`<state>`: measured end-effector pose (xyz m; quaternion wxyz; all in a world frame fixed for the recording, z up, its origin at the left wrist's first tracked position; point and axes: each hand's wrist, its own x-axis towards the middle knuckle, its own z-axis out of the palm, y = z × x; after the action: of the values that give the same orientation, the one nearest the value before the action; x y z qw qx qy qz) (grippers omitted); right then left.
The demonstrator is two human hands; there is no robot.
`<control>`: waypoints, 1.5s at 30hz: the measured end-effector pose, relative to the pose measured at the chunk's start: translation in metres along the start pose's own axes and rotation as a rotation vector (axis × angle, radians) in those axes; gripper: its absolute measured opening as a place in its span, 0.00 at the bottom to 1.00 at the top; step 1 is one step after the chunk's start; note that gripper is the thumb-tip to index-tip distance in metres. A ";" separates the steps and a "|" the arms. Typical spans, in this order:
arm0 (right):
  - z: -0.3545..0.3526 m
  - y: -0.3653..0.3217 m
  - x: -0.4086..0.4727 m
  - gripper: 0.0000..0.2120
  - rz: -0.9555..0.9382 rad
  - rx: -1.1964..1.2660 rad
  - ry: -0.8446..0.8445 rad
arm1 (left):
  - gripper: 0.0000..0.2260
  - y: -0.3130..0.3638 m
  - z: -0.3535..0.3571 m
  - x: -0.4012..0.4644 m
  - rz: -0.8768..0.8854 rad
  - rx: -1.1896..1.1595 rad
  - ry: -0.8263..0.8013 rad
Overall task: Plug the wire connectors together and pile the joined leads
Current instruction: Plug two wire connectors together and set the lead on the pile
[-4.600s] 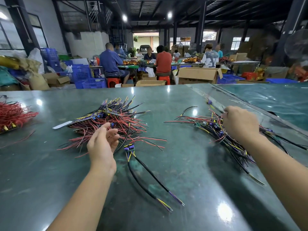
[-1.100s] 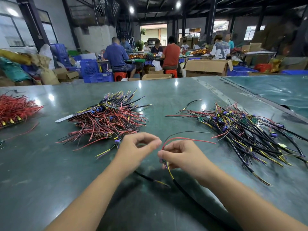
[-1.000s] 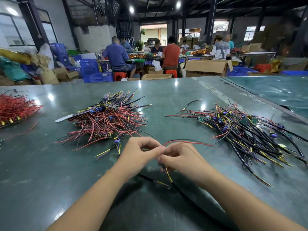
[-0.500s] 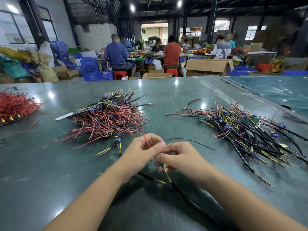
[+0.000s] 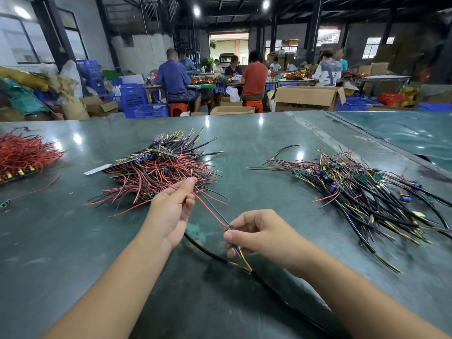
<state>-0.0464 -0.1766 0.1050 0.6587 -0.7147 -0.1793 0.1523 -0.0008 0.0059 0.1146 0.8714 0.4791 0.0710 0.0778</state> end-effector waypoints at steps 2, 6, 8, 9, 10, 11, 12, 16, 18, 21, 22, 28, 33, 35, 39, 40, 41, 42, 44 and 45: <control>0.000 -0.001 0.000 0.02 0.002 -0.003 -0.005 | 0.04 0.003 -0.004 0.004 -0.008 -0.069 0.048; -0.001 -0.002 -0.001 0.02 0.011 -0.012 -0.009 | 0.03 0.007 -0.011 0.013 0.007 -0.135 0.107; -0.001 -0.002 -0.001 0.02 0.016 -0.013 -0.010 | 0.03 0.006 -0.013 0.014 0.004 -0.145 0.105; -0.001 -0.002 -0.001 0.02 0.017 -0.013 -0.009 | 0.03 0.006 -0.013 0.014 0.002 -0.150 0.104; -0.001 -0.002 -0.001 0.02 0.016 -0.013 -0.006 | 0.03 0.006 -0.012 0.014 0.003 -0.159 0.105; -0.001 -0.002 -0.001 0.02 0.015 -0.016 0.000 | 0.03 0.007 -0.012 0.014 0.005 -0.174 0.109; -0.001 -0.002 -0.001 0.02 0.012 -0.021 0.010 | 0.03 0.009 -0.011 0.014 0.001 -0.189 0.103; -0.003 -0.002 -0.002 0.02 0.008 -0.030 0.082 | 0.22 0.012 -0.007 0.000 -0.188 -0.117 -0.151; -0.004 -0.003 -0.002 0.03 -0.003 -0.029 0.113 | 0.35 0.007 -0.001 -0.011 -0.269 0.084 -0.322; -0.004 -0.005 -0.002 0.05 -0.041 -0.023 0.119 | 0.25 -0.006 0.006 -0.022 -0.195 0.465 -0.525; -0.004 -0.005 -0.002 0.05 -0.050 -0.017 0.110 | 0.19 -0.011 0.008 -0.025 -0.155 0.537 -0.576; -0.003 -0.004 0.000 0.05 -0.069 0.012 0.074 | 0.12 -0.023 0.011 -0.026 0.002 0.474 -0.519; -0.002 -0.005 0.003 0.01 -0.049 0.058 0.028 | 0.06 -0.011 0.014 -0.014 -0.027 0.127 -0.144; 0.000 -0.004 0.004 0.01 -0.042 0.050 -0.004 | 0.06 -0.003 0.013 -0.009 -0.039 0.012 -0.056; 0.001 -0.006 0.003 0.02 -0.041 0.034 -0.035 | 0.05 0.011 0.004 -0.001 -0.045 -0.132 0.046; 0.001 -0.006 0.003 0.02 -0.042 0.028 -0.041 | 0.05 0.013 0.003 0.000 -0.044 -0.148 0.058; 0.001 -0.006 0.002 0.02 -0.045 0.020 -0.047 | 0.05 0.014 0.002 0.001 -0.043 -0.154 0.063; 0.001 -0.006 0.002 0.02 -0.050 0.012 -0.052 | 0.05 0.014 0.002 0.002 -0.044 -0.157 0.064; 0.000 -0.007 0.002 0.02 -0.051 0.004 -0.062 | 0.05 0.014 0.000 0.004 -0.050 -0.169 0.070; -0.001 -0.007 0.001 0.03 -0.046 0.001 -0.071 | 0.05 0.016 -0.002 0.006 -0.051 -0.180 0.080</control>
<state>-0.0454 -0.1761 0.1121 0.6557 -0.7041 -0.2189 0.1624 0.0036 0.0171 0.1264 0.9090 0.3936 0.1107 0.0806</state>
